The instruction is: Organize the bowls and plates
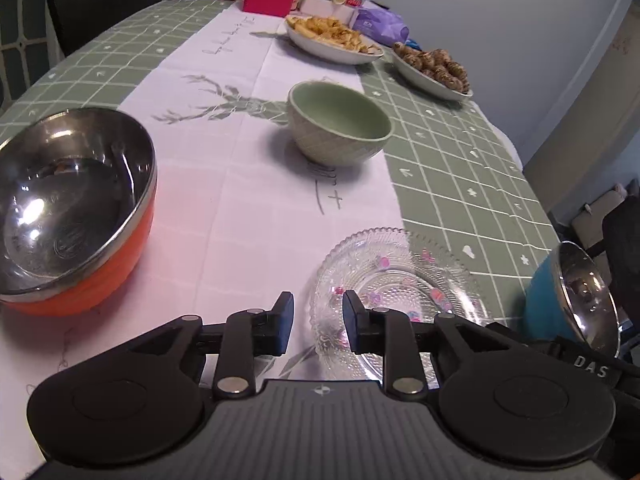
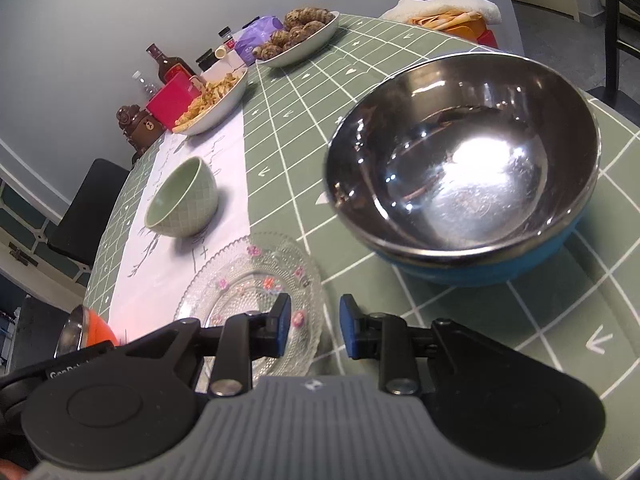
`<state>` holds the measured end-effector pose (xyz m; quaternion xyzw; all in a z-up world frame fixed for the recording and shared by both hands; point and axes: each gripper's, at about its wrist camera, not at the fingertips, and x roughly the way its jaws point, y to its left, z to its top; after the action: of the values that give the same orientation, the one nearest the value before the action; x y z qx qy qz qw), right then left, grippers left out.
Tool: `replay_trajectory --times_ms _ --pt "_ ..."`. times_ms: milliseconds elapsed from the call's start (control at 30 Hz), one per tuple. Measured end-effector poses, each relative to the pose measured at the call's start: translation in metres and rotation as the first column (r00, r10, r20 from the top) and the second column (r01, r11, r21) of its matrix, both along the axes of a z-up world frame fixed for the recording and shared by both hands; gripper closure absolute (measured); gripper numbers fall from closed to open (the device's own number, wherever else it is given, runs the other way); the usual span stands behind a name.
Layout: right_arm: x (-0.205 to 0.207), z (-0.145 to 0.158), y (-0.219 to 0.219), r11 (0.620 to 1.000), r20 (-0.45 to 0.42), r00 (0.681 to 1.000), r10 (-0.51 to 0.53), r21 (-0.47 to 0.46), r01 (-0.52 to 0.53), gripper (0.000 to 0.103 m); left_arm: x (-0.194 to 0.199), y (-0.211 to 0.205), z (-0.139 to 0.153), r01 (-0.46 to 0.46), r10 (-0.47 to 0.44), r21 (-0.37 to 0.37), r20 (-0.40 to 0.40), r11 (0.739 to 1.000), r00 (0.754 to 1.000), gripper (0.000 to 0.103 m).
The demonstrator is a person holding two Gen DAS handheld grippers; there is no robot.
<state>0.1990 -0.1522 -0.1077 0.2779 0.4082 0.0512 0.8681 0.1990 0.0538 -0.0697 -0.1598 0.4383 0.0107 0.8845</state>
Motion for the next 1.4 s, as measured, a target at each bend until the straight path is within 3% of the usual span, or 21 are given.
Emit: replay_trajectory --times_ms 100,200,300,467,733,1267,1400 --pt "0.002 -0.005 -0.002 0.999 0.015 0.999 0.028 0.035 -0.029 0.078 0.004 0.001 -0.006 0.005 -0.005 0.005 -0.002 1.0 1.0 0.073" --pt "0.003 -0.009 -0.001 0.997 0.011 0.999 0.04 0.058 -0.041 0.091 0.004 0.0 -0.008 0.023 -0.022 -0.014 0.013 1.0 1.0 0.085" --pt "0.002 -0.01 -0.001 0.998 0.013 0.999 0.038 0.052 -0.039 0.097 0.005 -0.006 -0.006 0.022 -0.022 0.008 0.01 1.0 1.0 0.085" --pt "0.001 -0.01 -0.005 0.997 0.007 0.999 0.04 0.068 -0.04 0.097 0.0 -0.012 -0.001 0.048 -0.049 0.056 0.02 0.997 0.999 0.088" --pt "-0.006 0.001 0.001 0.993 0.016 0.997 0.081 0.08 -0.082 0.097 -0.018 -0.004 0.014 0.022 -0.024 0.068 0.028 0.997 0.999 0.089" --pt "-0.056 0.042 0.017 0.978 0.058 0.98 0.191 0.073 -0.195 0.097 -0.092 0.012 0.061 -0.041 0.037 0.055 0.079 0.998 0.996 0.091" --pt "-0.073 0.05 0.027 0.97 0.065 0.971 0.23 0.06 -0.234 0.097 -0.12 0.022 0.064 -0.087 0.085 0.016 0.086 0.996 0.993 0.091"
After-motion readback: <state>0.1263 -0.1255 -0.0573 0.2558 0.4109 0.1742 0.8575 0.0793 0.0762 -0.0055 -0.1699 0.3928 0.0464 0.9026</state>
